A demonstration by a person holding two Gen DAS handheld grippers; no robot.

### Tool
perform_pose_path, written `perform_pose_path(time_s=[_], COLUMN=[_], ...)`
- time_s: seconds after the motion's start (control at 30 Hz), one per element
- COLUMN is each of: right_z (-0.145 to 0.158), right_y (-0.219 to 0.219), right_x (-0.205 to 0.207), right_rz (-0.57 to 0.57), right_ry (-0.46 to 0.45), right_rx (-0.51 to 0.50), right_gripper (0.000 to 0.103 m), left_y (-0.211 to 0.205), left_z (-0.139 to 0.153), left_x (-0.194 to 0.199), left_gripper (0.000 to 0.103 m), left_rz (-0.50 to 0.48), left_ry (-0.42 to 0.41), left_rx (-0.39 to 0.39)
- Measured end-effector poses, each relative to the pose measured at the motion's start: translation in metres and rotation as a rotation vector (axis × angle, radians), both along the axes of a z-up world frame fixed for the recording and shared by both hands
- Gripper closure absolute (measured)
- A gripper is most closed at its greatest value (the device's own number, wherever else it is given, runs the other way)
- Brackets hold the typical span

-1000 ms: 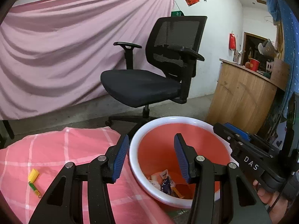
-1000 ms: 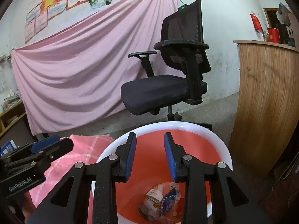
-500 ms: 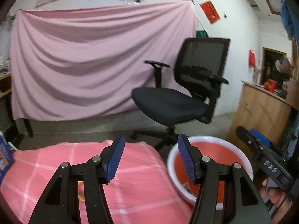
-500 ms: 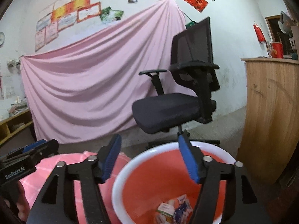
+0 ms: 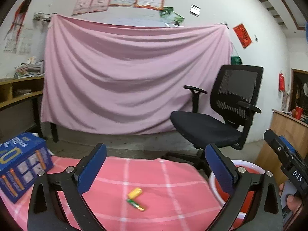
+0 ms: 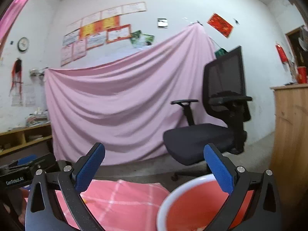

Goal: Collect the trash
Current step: 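Move both open tools back over the table toward the two batteries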

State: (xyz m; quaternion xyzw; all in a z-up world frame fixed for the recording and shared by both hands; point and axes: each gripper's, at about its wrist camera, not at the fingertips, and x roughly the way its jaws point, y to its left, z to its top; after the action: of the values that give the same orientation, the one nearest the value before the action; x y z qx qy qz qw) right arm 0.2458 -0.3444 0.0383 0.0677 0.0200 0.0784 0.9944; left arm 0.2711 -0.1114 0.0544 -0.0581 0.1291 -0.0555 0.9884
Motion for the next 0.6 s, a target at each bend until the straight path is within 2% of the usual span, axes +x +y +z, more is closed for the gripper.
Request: perform_pose_path(time_s=[0.27, 0.6], right_z=[0.001, -0.012], right_y=[0.040, 0.080], right_x=[0.009, 0.031], right_rz=[0.075, 0.145], right_ry=[-0.005, 0.082], right_rx=[-0.048, -0.098], right_gripper=[0.000, 0.000], left_y=[0.043, 0.077], left_z=[-0.006, -0.027], left_x=[-0.009, 0.000], left_gripper=[0.002, 0.002], left_rz=[0.095, 0.150], left_ry=[0.016, 0.104], left_rx=[0.014, 0.064])
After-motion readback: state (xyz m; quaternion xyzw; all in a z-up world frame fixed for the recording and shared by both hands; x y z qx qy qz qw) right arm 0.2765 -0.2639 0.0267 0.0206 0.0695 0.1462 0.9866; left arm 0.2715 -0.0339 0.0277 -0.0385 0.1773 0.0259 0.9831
